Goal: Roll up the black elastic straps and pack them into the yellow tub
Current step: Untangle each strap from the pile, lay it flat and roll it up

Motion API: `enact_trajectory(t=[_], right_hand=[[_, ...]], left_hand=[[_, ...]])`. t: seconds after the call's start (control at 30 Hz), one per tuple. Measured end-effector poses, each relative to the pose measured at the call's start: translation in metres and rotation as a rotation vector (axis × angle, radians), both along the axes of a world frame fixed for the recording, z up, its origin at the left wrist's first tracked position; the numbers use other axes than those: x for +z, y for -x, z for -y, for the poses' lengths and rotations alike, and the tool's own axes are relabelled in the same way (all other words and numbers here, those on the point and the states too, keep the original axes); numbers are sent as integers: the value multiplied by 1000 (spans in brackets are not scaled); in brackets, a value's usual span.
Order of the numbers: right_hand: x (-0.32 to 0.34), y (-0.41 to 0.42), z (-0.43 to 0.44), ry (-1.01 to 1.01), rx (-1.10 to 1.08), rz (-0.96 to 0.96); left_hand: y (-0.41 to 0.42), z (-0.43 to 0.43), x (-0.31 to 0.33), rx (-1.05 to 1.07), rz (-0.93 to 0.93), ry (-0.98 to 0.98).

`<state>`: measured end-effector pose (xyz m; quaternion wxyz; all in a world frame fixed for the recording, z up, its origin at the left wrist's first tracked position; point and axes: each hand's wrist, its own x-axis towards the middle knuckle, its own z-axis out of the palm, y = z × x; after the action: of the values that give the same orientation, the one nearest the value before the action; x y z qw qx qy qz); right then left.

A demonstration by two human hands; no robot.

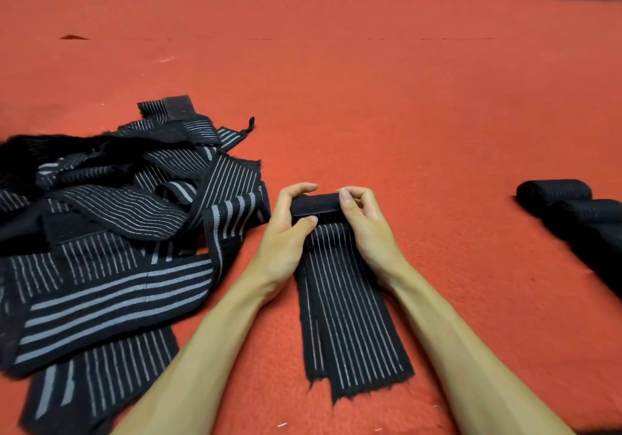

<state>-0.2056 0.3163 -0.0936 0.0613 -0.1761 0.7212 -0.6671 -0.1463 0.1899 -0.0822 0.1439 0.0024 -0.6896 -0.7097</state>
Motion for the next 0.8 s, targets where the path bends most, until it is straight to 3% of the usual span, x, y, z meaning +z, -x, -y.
enact_trajectory(t=[0.2,0.5,0.8], right_hand=[[2,-1,-2,23,49,23],[-2,-3,-1,126,127,-11],[1,-7,-4,131,151,-120]], left_hand=[[1,2,-2,-16,-45,26],[4,0,-8,-118,45,-25],[6,-3,-6,24,133,-61]])
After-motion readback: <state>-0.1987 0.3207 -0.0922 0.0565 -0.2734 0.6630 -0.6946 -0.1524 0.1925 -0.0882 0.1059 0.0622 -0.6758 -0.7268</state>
